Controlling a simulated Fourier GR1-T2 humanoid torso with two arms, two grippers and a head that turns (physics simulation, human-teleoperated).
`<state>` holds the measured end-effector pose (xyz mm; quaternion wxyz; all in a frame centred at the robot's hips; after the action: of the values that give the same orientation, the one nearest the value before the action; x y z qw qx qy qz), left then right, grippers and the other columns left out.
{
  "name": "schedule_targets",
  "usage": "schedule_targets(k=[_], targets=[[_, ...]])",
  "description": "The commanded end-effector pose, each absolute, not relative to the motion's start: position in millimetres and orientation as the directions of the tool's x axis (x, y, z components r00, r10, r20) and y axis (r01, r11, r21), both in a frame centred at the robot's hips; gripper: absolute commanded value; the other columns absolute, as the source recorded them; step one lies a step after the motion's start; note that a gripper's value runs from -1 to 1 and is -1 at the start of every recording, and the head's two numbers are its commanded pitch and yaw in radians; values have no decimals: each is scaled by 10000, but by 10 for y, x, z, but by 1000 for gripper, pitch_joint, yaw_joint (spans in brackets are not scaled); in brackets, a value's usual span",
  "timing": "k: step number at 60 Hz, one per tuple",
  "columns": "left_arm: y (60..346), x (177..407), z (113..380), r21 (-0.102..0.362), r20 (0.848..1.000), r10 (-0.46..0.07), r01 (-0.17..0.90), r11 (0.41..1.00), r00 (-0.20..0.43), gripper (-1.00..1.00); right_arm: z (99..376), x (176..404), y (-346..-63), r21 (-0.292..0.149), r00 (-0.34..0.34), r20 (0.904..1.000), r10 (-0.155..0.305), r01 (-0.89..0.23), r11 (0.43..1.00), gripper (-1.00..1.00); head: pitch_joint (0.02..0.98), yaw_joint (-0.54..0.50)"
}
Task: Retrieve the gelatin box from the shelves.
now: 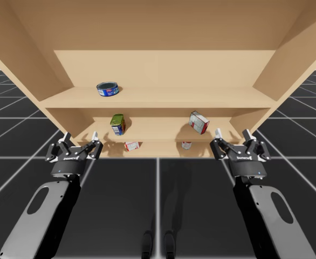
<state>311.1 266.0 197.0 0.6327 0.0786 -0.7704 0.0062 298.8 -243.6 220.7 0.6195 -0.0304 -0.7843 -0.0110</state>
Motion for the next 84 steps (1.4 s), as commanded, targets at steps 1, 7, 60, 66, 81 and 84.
schedule_targets(k=[1, 7, 60, 66, 81, 84], targets=[[2663, 3111, 1969, 895, 9757, -1133, -1310, 9873, -1874, -1000, 2195, 2962, -2434, -130, -2514, 9674, 295, 669, 9977, -1000, 97, -31], [2664, 3111, 1970, 885, 9758, -1125, -1315, 9874, -1874, -1000, 2205, 2990, -2448, -314, -2171, 9755, 363, 259, 9992, -1000, 121, -31], [2666, 3125, 1972, 894, 9765, -1095, -1136, 9895, -1856, -1000, 2201, 2994, -2439, -429, -1867, 9814, 454, 172, 9989, -1000, 763, 203], [2632, 3096, 2026, 603, 9805, -764, -929, 9938, -1811, -1000, 2204, 2996, -2440, -414, -1893, 9809, 442, 183, 9990, -1000, 758, 202], [2488, 2677, 2262, 946, 9789, -870, 331, 9950, -1847, -1000, 2207, 3003, -2440, -349, -1859, 9819, 364, 116, 9993, -1000, 742, 188], [2430, 2605, 2241, 751, 9758, -662, 348, 9966, -2083, -1000, 2207, 3004, -2445, -325, -1854, 9821, 339, 110, 9994, -1000, 741, 187]])
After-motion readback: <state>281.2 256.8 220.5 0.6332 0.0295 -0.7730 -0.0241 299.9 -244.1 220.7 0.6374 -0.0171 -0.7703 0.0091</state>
